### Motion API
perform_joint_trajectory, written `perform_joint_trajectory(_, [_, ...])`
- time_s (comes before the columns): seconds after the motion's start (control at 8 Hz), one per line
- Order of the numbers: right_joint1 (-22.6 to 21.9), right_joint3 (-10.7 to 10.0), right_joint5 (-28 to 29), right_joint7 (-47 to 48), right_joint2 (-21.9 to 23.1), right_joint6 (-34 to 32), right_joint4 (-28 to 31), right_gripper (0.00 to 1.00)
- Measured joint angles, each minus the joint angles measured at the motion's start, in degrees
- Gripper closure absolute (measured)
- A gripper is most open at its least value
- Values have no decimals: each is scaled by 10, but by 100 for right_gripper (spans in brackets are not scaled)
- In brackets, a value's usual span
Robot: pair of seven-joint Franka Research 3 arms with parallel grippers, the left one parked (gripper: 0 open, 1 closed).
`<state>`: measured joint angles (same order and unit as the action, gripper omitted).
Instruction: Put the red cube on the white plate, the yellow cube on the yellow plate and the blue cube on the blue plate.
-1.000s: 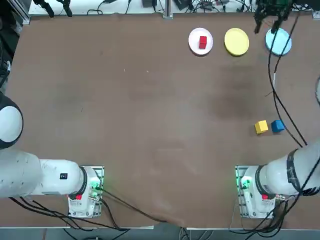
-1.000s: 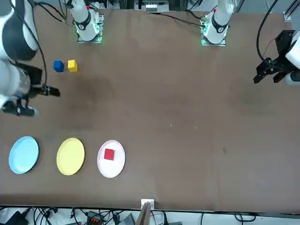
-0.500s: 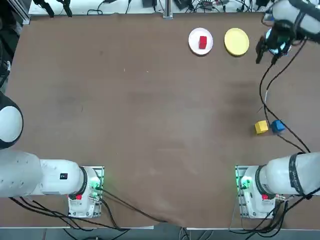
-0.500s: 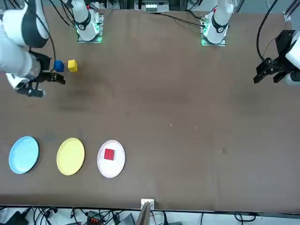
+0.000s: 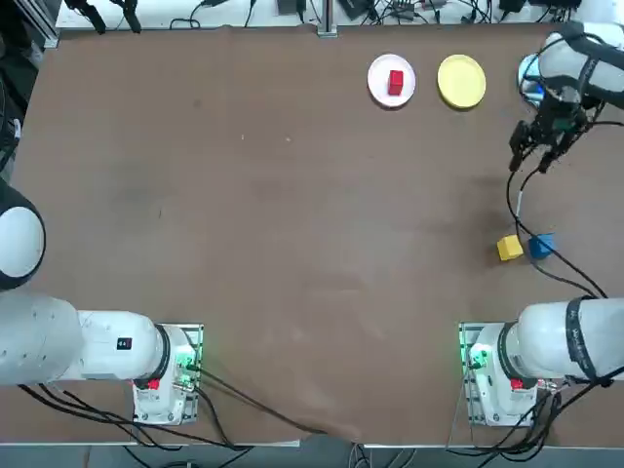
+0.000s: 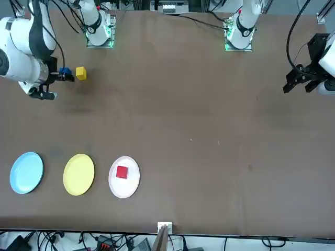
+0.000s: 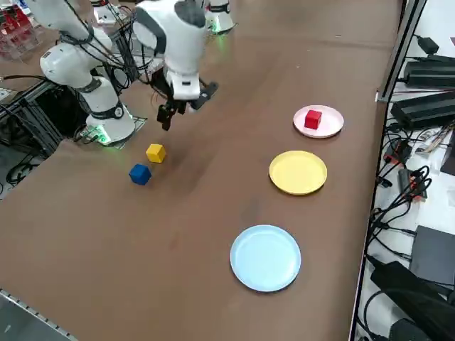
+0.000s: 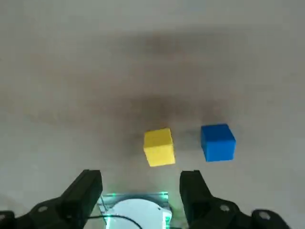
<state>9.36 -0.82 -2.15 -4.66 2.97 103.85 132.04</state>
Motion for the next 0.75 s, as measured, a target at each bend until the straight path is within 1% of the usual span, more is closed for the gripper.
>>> perform_joint_trajectory(0.12, [14,0,0,-20,-2,18,24,0])
perform_joint_trajectory(0.75, [15,6,0,-24,2,174,161,1])
